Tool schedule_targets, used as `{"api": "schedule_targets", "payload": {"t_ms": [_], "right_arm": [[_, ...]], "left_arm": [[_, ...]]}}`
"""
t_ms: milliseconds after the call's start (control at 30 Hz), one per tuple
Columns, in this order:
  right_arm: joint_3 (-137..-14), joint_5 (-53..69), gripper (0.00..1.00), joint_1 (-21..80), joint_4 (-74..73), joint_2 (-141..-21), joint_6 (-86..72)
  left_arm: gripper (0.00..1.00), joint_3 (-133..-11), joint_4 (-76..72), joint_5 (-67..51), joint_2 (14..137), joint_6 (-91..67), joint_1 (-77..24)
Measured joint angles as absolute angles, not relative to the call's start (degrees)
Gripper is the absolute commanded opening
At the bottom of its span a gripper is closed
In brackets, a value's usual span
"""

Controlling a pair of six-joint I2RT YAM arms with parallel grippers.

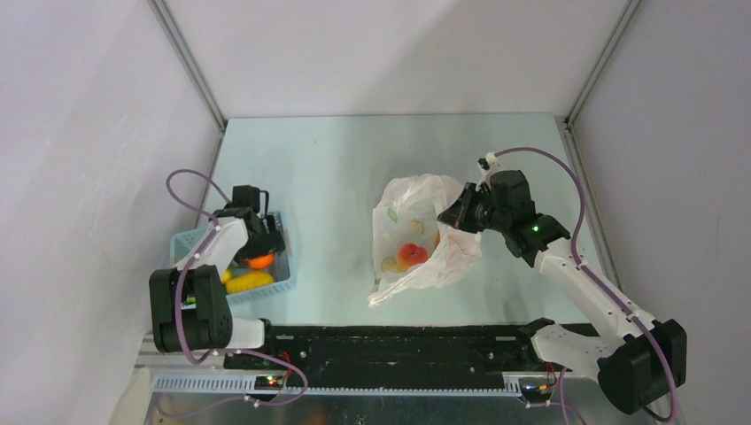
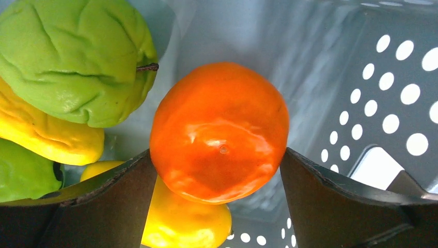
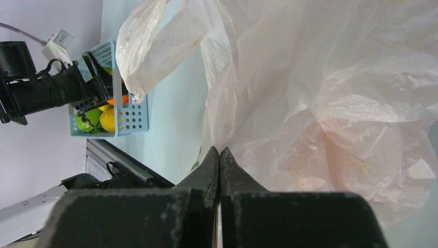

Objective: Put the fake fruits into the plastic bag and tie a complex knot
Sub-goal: Pick up the fake fruit from the bin.

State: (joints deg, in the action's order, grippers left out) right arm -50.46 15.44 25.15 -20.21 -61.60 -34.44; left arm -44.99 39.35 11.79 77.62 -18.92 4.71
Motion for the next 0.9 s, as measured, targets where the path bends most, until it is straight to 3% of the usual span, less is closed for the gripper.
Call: {"api": "schedule_targets", "payload": {"t_ms": [267, 900], "right_arm": [[-50.5, 15.5, 0.0, 25.0, -20.1, -61.6, -34.5], [-49.9, 15.3, 0.0, 24.4, -19.8, -61.5, -35.1]], "left_arm": [[0.67, -45.0, 39.7, 11.9, 77.8, -18.3, 4.5], [0.61, -45.0, 37.6, 8.9, 63.8, -14.6, 4.5]]}}
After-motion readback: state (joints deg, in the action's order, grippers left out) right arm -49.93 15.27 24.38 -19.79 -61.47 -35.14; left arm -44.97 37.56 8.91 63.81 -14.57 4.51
